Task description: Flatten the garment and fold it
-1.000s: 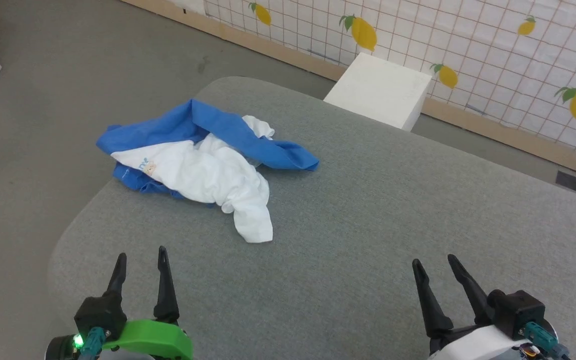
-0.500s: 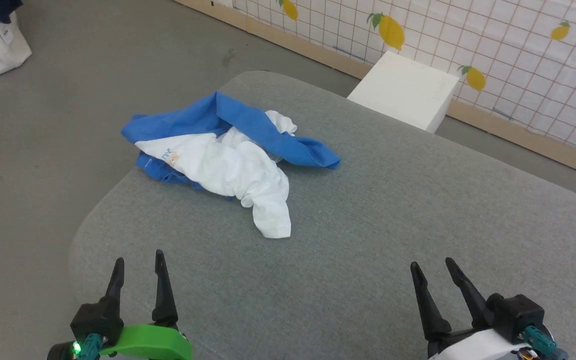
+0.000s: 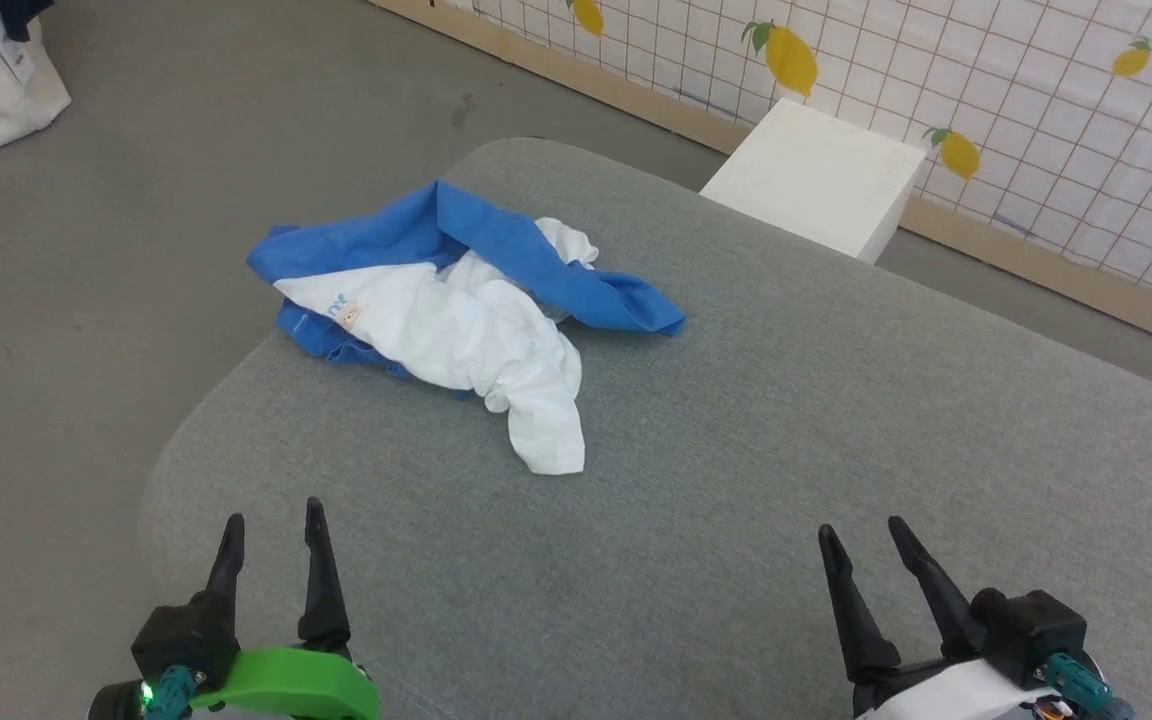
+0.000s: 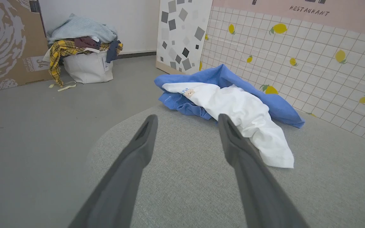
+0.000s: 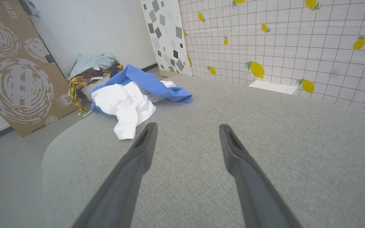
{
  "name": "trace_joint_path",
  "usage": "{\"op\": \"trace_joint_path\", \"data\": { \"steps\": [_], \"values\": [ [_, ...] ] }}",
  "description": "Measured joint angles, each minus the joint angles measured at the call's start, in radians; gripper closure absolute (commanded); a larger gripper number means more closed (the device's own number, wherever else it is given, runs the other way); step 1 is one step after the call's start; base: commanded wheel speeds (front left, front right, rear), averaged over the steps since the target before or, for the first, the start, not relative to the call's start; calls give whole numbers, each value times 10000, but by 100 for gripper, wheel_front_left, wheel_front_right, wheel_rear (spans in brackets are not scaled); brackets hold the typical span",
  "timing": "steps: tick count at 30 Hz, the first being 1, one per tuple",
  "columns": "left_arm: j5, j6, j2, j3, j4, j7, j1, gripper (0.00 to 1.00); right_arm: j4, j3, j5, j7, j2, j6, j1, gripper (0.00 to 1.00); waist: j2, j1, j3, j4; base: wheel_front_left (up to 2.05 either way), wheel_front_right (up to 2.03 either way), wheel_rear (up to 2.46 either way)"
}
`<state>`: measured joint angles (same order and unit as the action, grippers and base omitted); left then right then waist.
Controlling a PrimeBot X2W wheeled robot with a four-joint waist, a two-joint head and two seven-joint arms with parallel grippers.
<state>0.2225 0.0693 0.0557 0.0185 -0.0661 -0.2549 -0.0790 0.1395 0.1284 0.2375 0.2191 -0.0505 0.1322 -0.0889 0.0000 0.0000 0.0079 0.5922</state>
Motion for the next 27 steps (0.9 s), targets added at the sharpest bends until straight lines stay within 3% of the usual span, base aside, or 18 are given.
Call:
{"op": "trace_joint_path", "data": {
  "steps": [5, 11, 15, 20, 27],
  "values": [
    [257, -558, 157, -198, -508, -23, 1046, 0, -56, 10, -36, -171, 0, 0, 5, 0, 0, 0, 144, -60, 0, 0, 0],
    [1170, -1135, 606, -633, -2092, 357, 3571, 0, -487, -59, -560, -660, 8, 0, 283, 0, 0, 0, 522, -400, 0, 0, 0],
    [1818, -1398, 989, -752, -3894, 1716, 5414, 0, -989, -341, -1057, -1093, 13, 0, 534, 0, 0, 1, 1039, -774, 0, 0, 0],
    [2673, -1417, 1241, -1124, -5730, 3388, 7168, 0, -1586, -759, -1501, -1515, 12, 0, 554, 0, 0, 1, 1769, -1278, 0, 0, 0],
    [2757, -1430, 1494, -665, -7689, 5003, 8262, 0, -2349, -1187, -1877, -1975, 10, 0, 545, 0, 0, 1, 2895, -1975, 0, 0, 0]
  ]
}}
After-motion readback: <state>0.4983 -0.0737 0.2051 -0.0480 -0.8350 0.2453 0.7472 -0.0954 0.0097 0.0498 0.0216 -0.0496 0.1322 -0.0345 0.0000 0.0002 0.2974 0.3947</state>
